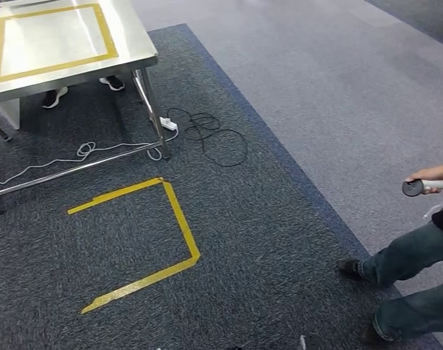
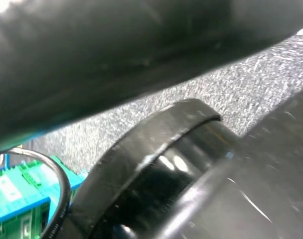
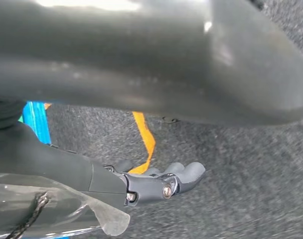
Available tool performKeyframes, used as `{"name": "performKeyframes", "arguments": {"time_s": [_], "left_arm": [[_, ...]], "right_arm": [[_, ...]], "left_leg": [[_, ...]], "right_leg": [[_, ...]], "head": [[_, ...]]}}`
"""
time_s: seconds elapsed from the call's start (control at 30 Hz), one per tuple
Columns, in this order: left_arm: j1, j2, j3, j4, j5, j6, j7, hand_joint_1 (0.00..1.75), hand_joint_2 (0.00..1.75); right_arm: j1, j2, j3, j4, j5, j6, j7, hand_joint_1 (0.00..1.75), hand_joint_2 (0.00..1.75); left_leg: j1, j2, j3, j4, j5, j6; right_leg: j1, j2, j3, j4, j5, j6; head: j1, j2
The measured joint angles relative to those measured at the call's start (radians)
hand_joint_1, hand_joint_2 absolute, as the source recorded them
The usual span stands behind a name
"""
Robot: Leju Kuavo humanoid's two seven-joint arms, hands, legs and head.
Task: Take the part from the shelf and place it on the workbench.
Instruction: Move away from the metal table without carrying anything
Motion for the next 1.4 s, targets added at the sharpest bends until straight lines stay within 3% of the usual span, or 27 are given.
{"name": "performKeyframes", "arguments": {"time_s": [0.03, 0.1, 0.13, 0.23, 0.3, 0.37, 0.4, 0.43, 0.47, 0.53, 0.6, 0.67, 0.7, 0.73, 0.8, 0.87, 0.9, 0.93, 0.97, 1.0, 1.03, 1.1, 1.13, 1.17, 1.23, 1.3, 1.4], "left_arm": [[-0.001, 0.000, 0.000, 0.000, -0.001, 0.000, 0.000, 0.00, 0.00], [-0.003, 0.000, 0.000, 0.000, -0.001, 0.000, 0.000, 0.00, 0.00], [-0.005, 0.000, 0.000, 0.000, -0.001, 0.000, -0.001, 0.00, 0.00], [-0.008, -0.001, 0.001, 0.000, -0.002, 0.000, -0.003, 0.00, 0.00], [-0.008, -0.001, 0.002, 0.000, -0.003, 0.000, -0.004, 0.00, 0.00], [-0.005, -0.001, 0.004, 0.000, -0.006, 0.000, -0.005, 0.00, 0.00], [-0.004, -0.001, 0.006, 0.000, -0.006, 0.000, -0.005, 0.00, 0.00], [-0.003, -0.001, 0.009, 0.000, -0.007, 0.000, -0.006, 0.00, 0.00], [-0.002, -0.001, 0.012, 0.000, -0.008, 0.000, -0.006, 0.00, 0.00], [-0.003, -0.001, 0.017, 0.000, -0.009, 0.000, -0.006, 0.00, 0.00], [-0.003, 0.000, 0.019, 0.000, -0.010, 0.000, -0.007, 0.00, 0.00], [-0.004, 0.000, 0.020, 0.000, -0.012, 0.000, -0.007, 0.00, 0.00], [-0.005, 0.000, 0.021, 0.000, -0.014, 0.000, -0.007, 0.00, 0.00], [-0.007, -0.001, 0.021, 0.000, -0.017, 0.000, -0.007, 0.00, 0.00], [-0.008, -0.003, 0.021, 0.000, -0.022, 0.001, -0.008, 0.00, 0.00], [-0.006, -0.006, 0.021, 0.000, -0.027, 0.001, -0.008, 0.00, 0.00], [-0.004, -0.006, 0.021, 0.000, -0.029, 0.001, -0.008, 0.00, 0.00], [-0.002, -0.006, 0.022, 0.000, -0.029, 0.001, -0.008, 0.00, 0.00], [-0.001, -0.007, 0.022, 0.000, -0.030, 0.001, -0.008, 0.00, 0.00], [-0.002, -0.007, 0.022, 0.000, -0.030, 0.001, -0.008, 0.00, 0.00], [-0.002, -0.008, 0.022, 0.000, -0.031, 0.001, -0.008, 0.00, 0.00], [-0.004, -0.009, 0.022, 0.000, -0.034, 0.001, -0.008, 0.00, 0.00], [-0.005, -0.009, 0.022, 0.000, -0.036, 0.002, -0.008, 0.00, 0.00], [-0.006, -0.009, 0.022, 0.000, -0.038, 0.002, -0.009, 0.00, 0.00], [-0.007, -0.009, 0.023, 0.000, -0.043, 0.003, -0.009, 0.00, 0.00], [-0.007, -0.010, 0.023, 0.000, -0.048, 0.005, -0.009, 0.00, 0.00], [-0.003, -0.012, 0.026, 0.000, -0.058, 0.006, -0.009, 0.00, 0.00]], "right_arm": [[0.001, -0.001, 0.000, 0.000, 0.000, 0.000, 0.000, 0.00, 0.00], [-0.004, -0.002, 0.000, 0.000, 0.000, 0.000, 0.000, 0.00, 0.00], [-0.007, -0.003, 0.000, 0.000, 0.000, 0.001, 0.000, 0.00, 0.00], [-0.005, -0.003, 0.000, 0.000, 0.000, 0.001, 0.004, 0.00, 0.00], [-0.003, -0.003, 0.000, 0.000, 0.000, 0.000, 0.007, 0.00, 0.00], [-0.003, -0.004, -0.001, 0.000, 0.000, 0.000, 0.009, 0.00, 0.00], [-0.003, -0.004, -0.001, 0.000, 0.000, 0.001, 0.009, 0.00, 0.00], [-0.002, -0.004, -0.001, 0.000, 0.000, 0.001, 0.009, 0.00, 0.00], [-0.001, -0.004, -0.001, 0.000, 0.000, 0.002, 0.010, 0.00, 0.00], [0.001, -0.004, -0.001, 0.000, 0.000, 0.001, 0.010, 0.00, 0.00], [-0.002, -0.004, -0.001, 0.000, 0.000, 0.001, 0.010, 0.00, 0.00], [-0.003, -0.004, -0.002, 0.000, 0.000, 0.001, 0.010, 0.00, 0.00], [-0.001, -0.004, -0.002, 0.000, 0.000, 0.002, 0.010, 0.00, 0.00], [0.001, -0.004, -0.003, 0.000, 0.000, 0.002, 0.010, 0.00, 0.00], [0.003, -0.004, -0.008, 0.001, 0.000, 0.001, 0.012, 0.00, 0.00], [0.000, -0.005, -0.013, 0.000, 0.000, 0.000, 0.012, 0.00, 0.00], [-0.001, -0.005, -0.016, 0.000, 0.000, 0.000, 0.013, 0.00, 0.00], [0.000, -0.005, -0.018, 0.000, 0.000, 0.001, 0.013, 0.00, 0.00], [0.002, -0.005, -0.020, 0.000, 0.000, 0.000, 0.013, 0.00, 0.00], [0.004, -0.005, -0.021, 0.000, 0.000, 0.000, 0.013, 0.00, 0.00], [0.005, -0.006, -0.023, 0.000, 0.000, 0.000, 0.013, 0.00, 0.00], [0.001, -0.008, -0.025, 0.000, 0.000, -0.001, 0.014, 0.00, 0.00], [-0.002, -0.009, -0.026, 0.000, 0.000, -0.001, 0.014, 0.00, 0.00], [-0.002, -0.009, -0.027, 0.000, 0.000, -0.002, 0.015, 0.00, 0.00], [0.001, -0.010, -0.030, 0.000, 0.000, -0.005, 0.018, 0.00, 0.00], [0.003, -0.010, -0.034, 0.000, 0.000, -0.006, 0.022, 0.00, 0.00], [0.000, -0.011, -0.041, 0.000, 0.000, -0.007, 0.027, 0.00, 0.00]], "left_leg": [[0.000, 0.012, 0.000, 0.003, -0.001, -0.003], [-0.004, 0.032, 0.000, 0.012, -0.007, -0.016], [-0.006, 0.041, 0.001, 0.016, -0.010, -0.023], [-0.003, 0.058, 0.005, 0.022, -0.013, -0.041], [0.002, 0.020, -0.011, 0.070, -0.055, -0.053], [0.008, -0.034, -0.059, 0.194, -0.134, -0.062], [0.009, -0.045, -0.085, 0.261, -0.165, -0.065], [0.010, -0.050, -0.101, 0.302, -0.177, -0.065], [0.010, -0.052, -0.100, 0.307, -0.168, -0.064], [0.011, -0.067, -0.046, 0.200, -0.101, -0.058], [0.012, -0.116, 0.017, 0.064, -0.048, -0.048], [0.010, -0.140, 0.034, 0.017, -0.038, -0.041], [0.008, -0.129, 0.033, 0.016, -0.035, -0.036], [0.008, -0.117, 0.032, 0.013, -0.030, -0.029], [0.011, -0.090, 0.031, 0.002, -0.019, -0.013], [0.010, -0.060, 0.025, -0.002, -0.014, -0.004], [0.008, -0.043, 0.022, -0.001, -0.013, -0.002], [0.006, -0.027, 0.019, -0.001, -0.012, -0.002], [0.005, -0.012, 0.017, 0.000, -0.011, -0.002], [0.005, 0.001, 0.017, 0.001, -0.011, -0.003], [0.004, 0.014, 0.017, 0.002, -0.012, -0.005], [0.000, 0.035, 0.017, 0.011, -0.018, -0.014], [-0.003, 0.044, 0.018, 0.015, -0.021, -0.020], [-0.006, 0.053, 0.019, 0.019, -0.023, -0.026], [-0.004, 0.067, 0.021, 0.021, -0.026, -0.037], [0.001, 0.036, 0.012, 0.052, -0.056, -0.049], [0.006, -0.041, -0.061, 0.233, -0.160, -0.058]], "right_leg": [[-0.001, -0.018, 0.050, -0.076, 0.028, 0.001], [0.001, -0.053, 0.127, -0.200, 0.059, -0.009], [0.002, -0.062, 0.141, -0.227, 0.062, -0.017], [0.004, -0.038, 0.135, -0.232, 0.068, -0.041], [0.000, -0.018, 0.136, -0.236, 0.079, -0.054], [-0.001, 0.005, 0.130, -0.236, 0.089, -0.062], [-0.001, 0.018, 0.125, -0.235, 0.092, -0.063], [-0.001, 0.032, 0.122, -0.235, 0.095, -0.063], [0.000, 0.046, 0.120, -0.234, 0.097, -0.061], [-0.001, 0.074, 0.118, -0.233, 0.101, -0.057], [0.000, 0.099, 0.114, -0.230, 0.105, -0.049], [-0.002, 0.119, 0.106, -0.230, 0.112, -0.036], [-0.004, 0.130, 0.099, -0.233, 0.116, -0.028], [-0.006, 0.129, 0.092, -0.232, 0.117, -0.021], [-0.004, 0.088, 0.063, -0.191, 0.091, -0.015], [-0.002, 0.032, 0.005, -0.070, 0.022, -0.011], [-0.003, 0.019, -0.026, 0.001, -0.011, -0.008], [-0.003, 0.014, -0.044, 0.051, -0.030, -0.005], [-0.003, 0.010, -0.042, 0.063, -0.029, -0.003], [-0.003, 0.005, -0.018, 0.034, -0.011, -0.003], [-0.003, -0.006, 0.025, -0.032, 0.018, -0.003], [-0.001, -0.054, 0.113, -0.176, 0.059, -0.009], [0.001, -0.071, 0.138, -0.218, 0.066, -0.015], [0.004, -0.078, 0.143, -0.233, 0.065, -0.020], [0.005, -0.055, 0.138, -0.232, 0.069, -0.033], [0.002, -0.032, 0.137, -0.233, 0.076, -0.045], [0.002, 0.007, 0.129, -0.233, 0.086, -0.059]], "head": [[0.000, 0.000], [-0.002, 0.000], [-0.004, 0.000], [-0.008, 0.000], [-0.010, 0.000], [-0.012, 0.000], [-0.012, 0.000], [-0.011, 0.000], [-0.012, 0.000], [-0.012, 0.000], [-0.011, 0.000], [-0.010, 0.000], [-0.011, 0.000], [-0.010, 0.000], [-0.006, 0.000], [0.001, 0.000], [0.003, 0.000], [0.003, 0.000], [0.003, 0.000], [0.004, 0.000], [0.004, 0.000], [0.004, 0.000], [0.002, 0.000], [0.000, 0.000], [-0.003, 0.000], [-0.005, 0.000], [-0.008, 0.000]]}}
